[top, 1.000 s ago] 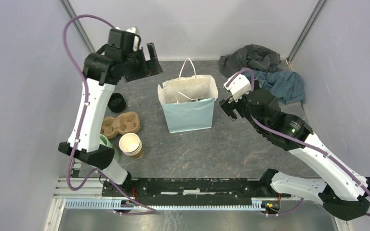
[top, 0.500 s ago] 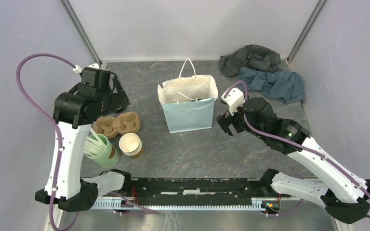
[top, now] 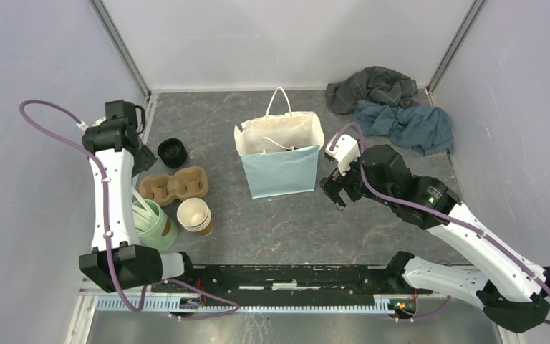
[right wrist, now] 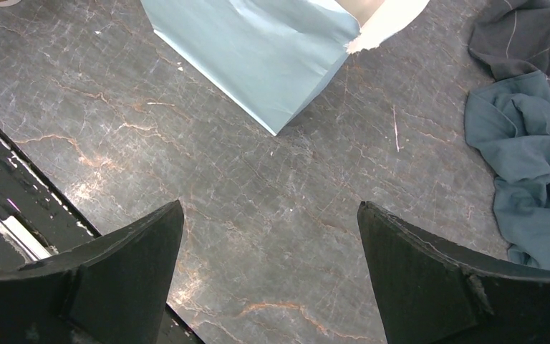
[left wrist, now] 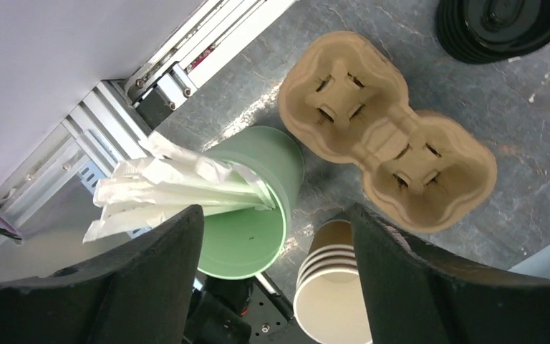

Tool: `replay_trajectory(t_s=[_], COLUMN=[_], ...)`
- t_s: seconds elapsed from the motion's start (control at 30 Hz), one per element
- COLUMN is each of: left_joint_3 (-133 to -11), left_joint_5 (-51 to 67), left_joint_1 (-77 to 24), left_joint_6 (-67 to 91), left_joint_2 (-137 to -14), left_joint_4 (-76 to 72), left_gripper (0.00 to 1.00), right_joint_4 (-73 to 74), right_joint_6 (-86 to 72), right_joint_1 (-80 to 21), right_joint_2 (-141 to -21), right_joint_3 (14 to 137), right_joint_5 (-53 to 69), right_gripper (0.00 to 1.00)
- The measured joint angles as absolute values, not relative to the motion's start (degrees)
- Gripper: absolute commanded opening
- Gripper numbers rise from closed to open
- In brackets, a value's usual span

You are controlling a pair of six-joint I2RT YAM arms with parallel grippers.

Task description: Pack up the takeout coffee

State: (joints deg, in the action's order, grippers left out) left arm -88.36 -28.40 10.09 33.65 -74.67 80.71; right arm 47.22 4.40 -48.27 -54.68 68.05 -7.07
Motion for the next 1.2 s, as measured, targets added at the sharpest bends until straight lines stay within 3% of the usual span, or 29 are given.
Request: replay_trajectory(t_s=[0.07,0.17,0.4,0.6,0.73,1.2], left_joint_3=[-86.6,-83.3,-77.3,-76.7,-76.6,-72.5], left_joint_5=[-26.9,-24.3,-20.1,-21.3,-23.3,-24.6], left_joint_1=[12.9,15.7,16.5,16.8,16.9,16.9], left_joint_6=[32.5,31.4,30.3,29.6,29.4,29.3], left_joint_2=[-74.2,-73.3,-73.1,-73.0,-71.9,-69.4], left_joint_4=[79.0,76.9,72.3,71.5,71.6,71.4], left_gripper=[0.76,0.63,0.49,0.52,0.65,0.55], right_joint_4=[46.9,46.8,46.2,46.0,46.0,45.8], right_joint_6=[4.4,4.4,5.6,7.0,7.5,8.3], right_joint_1=[-48.2,-48.3,-48.3,-48.3,-48.2,-48.2], right_joint_2=[-54.2,-53.5,-52.9,-52.4,-52.4,-52.4], right_joint_3=[67.6,66.8,65.7,64.1,63.8,63.5], right_joint_5=[-7.1,-7.1,-7.7,-8.5,-8.9,-8.8], right_gripper=[0.98,0.98,0.98,0.98,0.98,0.98])
